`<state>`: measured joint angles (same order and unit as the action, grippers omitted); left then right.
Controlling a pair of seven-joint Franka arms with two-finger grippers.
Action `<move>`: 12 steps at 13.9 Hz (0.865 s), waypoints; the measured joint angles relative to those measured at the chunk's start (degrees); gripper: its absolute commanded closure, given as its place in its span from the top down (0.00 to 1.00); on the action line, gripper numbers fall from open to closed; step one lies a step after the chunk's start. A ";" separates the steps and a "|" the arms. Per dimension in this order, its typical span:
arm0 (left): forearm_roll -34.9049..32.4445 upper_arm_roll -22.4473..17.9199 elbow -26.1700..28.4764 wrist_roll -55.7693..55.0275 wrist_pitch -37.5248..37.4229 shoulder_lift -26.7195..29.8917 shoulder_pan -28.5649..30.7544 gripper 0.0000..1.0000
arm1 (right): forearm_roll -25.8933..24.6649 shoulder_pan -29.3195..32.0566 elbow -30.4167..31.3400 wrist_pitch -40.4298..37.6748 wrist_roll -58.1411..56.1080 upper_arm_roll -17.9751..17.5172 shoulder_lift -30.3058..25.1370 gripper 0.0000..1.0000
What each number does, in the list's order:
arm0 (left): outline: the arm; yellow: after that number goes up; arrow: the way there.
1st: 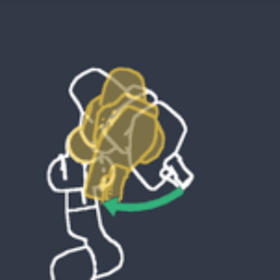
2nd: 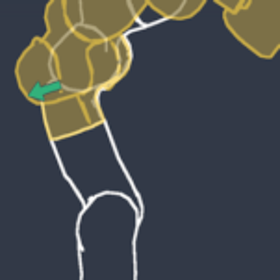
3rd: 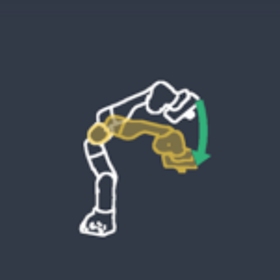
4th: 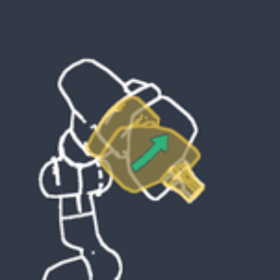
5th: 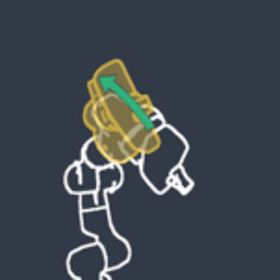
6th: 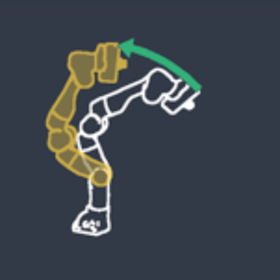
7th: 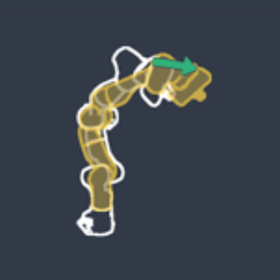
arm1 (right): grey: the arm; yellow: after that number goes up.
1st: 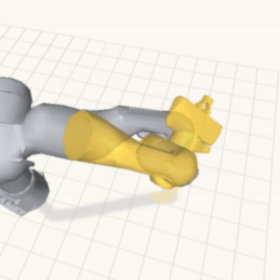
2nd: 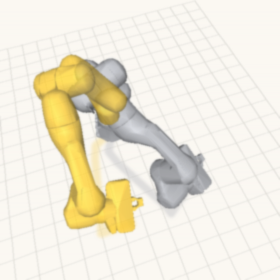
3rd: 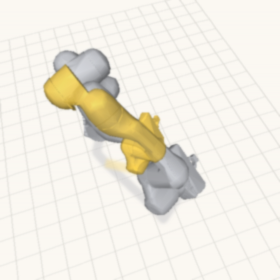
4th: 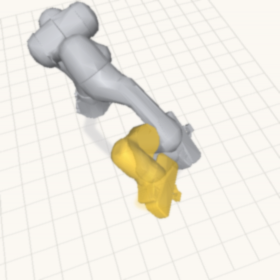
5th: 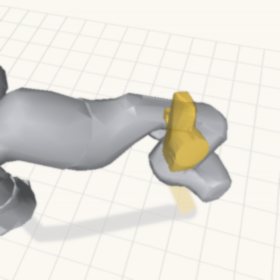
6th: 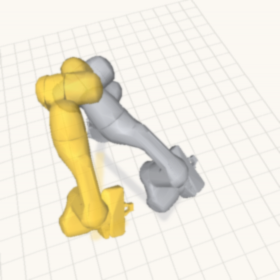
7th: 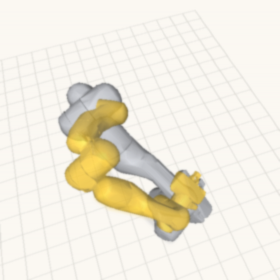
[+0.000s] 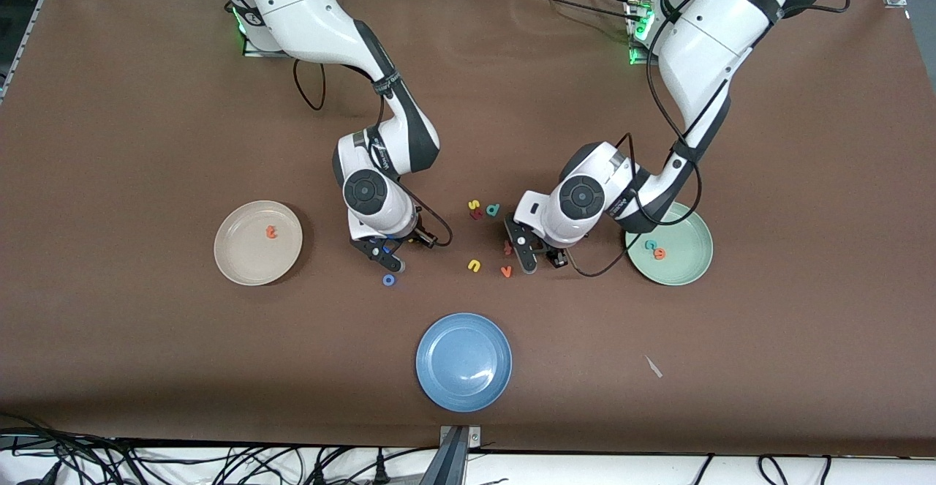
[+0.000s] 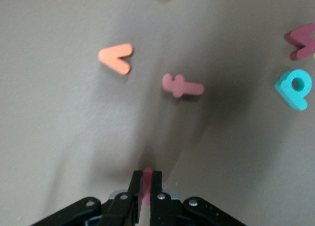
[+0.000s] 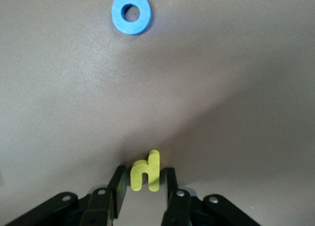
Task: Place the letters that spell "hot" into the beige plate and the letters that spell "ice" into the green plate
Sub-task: 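Drop the pink stick on the green plate while the right gripper carries yellow letter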
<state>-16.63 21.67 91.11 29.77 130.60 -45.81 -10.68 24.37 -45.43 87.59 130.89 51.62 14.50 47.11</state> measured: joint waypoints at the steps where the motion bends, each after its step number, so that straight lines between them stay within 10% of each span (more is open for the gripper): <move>1: -0.01 -0.09 -0.50 0.00 -1.84 0.54 0.65 0.00 | 0.00 0.00 0.00 0.00 -0.04 0.00 0.00 0.36; 10: -0.14 -0.67 -0.13 12.27 -16.49 7.06 16.68 0.05 | -0.13 0.14 -0.08 -1.06 -0.20 0.11 -0.11 0.16; 11: -0.14 -0.68 0.76 13.32 -16.49 6.97 18.46 0.24 | -0.31 0.16 -0.55 -1.88 -0.62 0.22 0.00 0.13; 12: -0.14 -0.67 1.71 14.03 -16.49 6.90 19.77 0.86 | -1.21 0.17 -2.05 -4.40 -1.34 0.70 0.27 0.13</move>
<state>-16.77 21.00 92.82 43.80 114.11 -38.91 9.09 23.16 -45.26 85.53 126.49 50.28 15.20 47.38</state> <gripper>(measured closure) 0.925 0.736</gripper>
